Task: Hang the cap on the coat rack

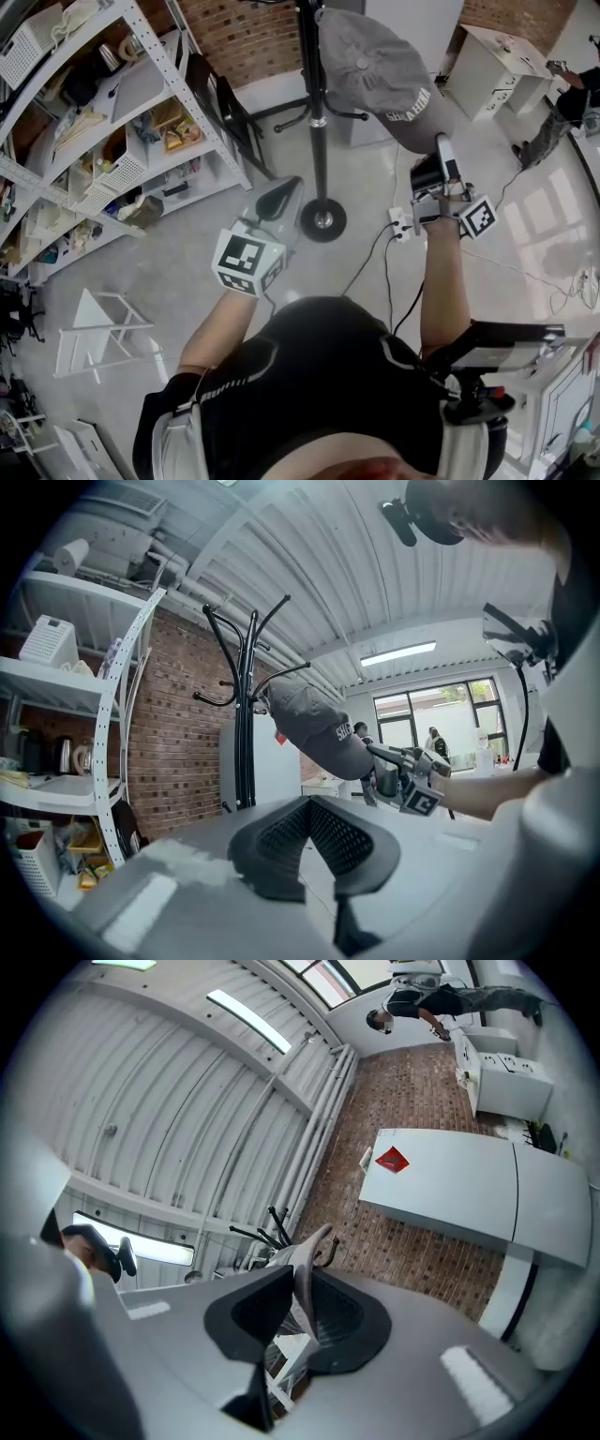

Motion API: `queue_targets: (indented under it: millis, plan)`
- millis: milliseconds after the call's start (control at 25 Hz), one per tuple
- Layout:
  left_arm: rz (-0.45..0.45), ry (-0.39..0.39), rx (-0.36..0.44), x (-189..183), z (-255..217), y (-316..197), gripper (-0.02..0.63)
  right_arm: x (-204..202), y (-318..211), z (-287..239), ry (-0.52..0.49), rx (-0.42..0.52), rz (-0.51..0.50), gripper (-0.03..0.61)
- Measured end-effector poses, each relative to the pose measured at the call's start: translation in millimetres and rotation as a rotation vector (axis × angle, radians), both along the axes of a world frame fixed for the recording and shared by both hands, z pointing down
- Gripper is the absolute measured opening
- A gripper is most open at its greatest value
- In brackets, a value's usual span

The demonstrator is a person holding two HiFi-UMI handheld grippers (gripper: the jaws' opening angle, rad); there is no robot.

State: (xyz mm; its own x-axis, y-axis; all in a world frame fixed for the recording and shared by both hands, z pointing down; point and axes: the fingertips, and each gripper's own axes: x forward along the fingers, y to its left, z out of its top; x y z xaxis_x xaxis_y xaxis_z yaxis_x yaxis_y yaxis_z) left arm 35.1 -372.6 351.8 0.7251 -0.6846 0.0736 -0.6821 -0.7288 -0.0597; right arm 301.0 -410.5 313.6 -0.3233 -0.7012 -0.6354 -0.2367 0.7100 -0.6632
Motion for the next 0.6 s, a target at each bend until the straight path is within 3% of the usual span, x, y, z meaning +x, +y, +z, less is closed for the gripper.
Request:
queue_targets:
  millis: [600]
  plan:
    - [-0.066, -0.006, -0.001, -19, 0, -2, 0.003, -24, -47, 57, -0.069, -0.095, -0.005, 0.1]
